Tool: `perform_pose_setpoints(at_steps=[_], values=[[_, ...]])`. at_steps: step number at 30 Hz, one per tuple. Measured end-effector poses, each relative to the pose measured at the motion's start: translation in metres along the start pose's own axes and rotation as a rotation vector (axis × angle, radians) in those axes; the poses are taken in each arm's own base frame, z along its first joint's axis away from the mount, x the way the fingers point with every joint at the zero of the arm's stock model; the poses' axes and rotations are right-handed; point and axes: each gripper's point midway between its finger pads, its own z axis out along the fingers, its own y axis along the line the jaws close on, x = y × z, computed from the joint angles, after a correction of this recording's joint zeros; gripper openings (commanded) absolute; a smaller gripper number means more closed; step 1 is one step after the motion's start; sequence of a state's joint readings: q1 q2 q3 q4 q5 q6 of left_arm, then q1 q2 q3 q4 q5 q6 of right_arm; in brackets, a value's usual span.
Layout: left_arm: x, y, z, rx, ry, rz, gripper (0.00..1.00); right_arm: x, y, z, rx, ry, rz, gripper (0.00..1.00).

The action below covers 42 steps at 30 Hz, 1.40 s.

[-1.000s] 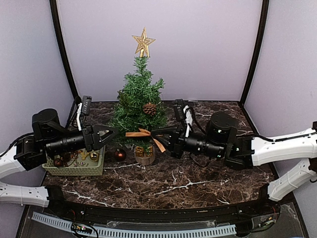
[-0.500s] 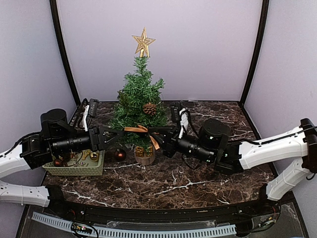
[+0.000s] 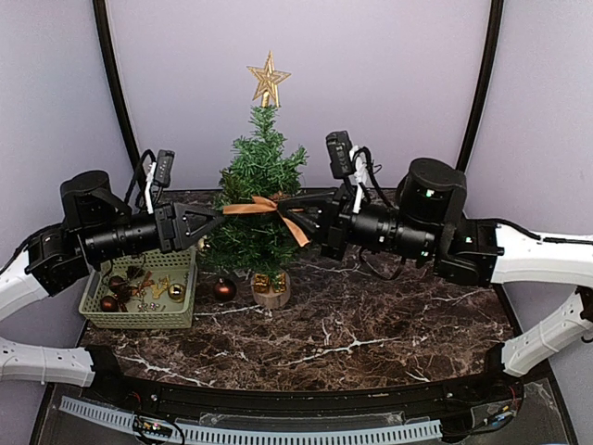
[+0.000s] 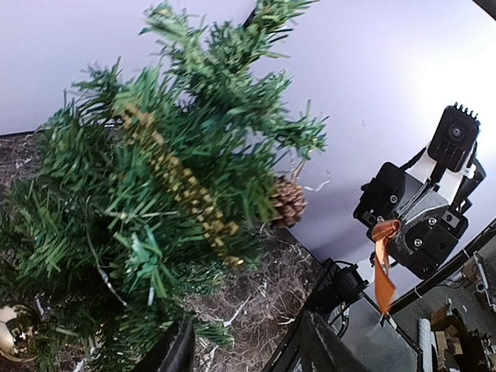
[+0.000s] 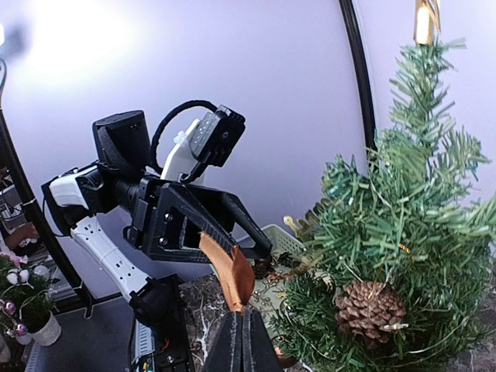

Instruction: Decorate the small christmas tree

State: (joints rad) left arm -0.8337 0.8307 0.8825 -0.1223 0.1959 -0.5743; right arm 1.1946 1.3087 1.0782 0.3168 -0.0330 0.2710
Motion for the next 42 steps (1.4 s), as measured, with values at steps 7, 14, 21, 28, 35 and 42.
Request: perform_pose_setpoints(at_steps=[7, 14, 21, 28, 35, 42], values=[[-0.021, -0.026, 0.0, 0.074, -0.008, 0.066, 0.48, -0.026, 0.0, -0.011, -0.066, 0.069, -0.066, 0.0], [-0.019, -0.025, 0.002, 0.078, 0.006, 0.079, 0.48, -0.025, -0.028, -0.008, -0.093, 0.152, -0.087, 0.0], [-0.024, -0.027, 0.001, 0.081, 0.002, 0.091, 0.49, -0.039, -0.04, 0.003, -0.162, 0.186, -0.116, 0.0], [-0.024, -0.026, 0.002, 0.077, 0.007, 0.098, 0.49, -0.055, -0.054, 0.014, -0.215, 0.187, -0.125, 0.0], [-0.023, -0.024, 0.004, 0.077, 0.017, 0.095, 0.49, -0.056, -0.08, 0.03, -0.204, 0.194, -0.133, 0.0], [-0.022, -0.024, 0.004, 0.077, 0.019, 0.094, 0.49, -0.039, -0.1, 0.04, -0.187, 0.239, -0.112, 0.0]])
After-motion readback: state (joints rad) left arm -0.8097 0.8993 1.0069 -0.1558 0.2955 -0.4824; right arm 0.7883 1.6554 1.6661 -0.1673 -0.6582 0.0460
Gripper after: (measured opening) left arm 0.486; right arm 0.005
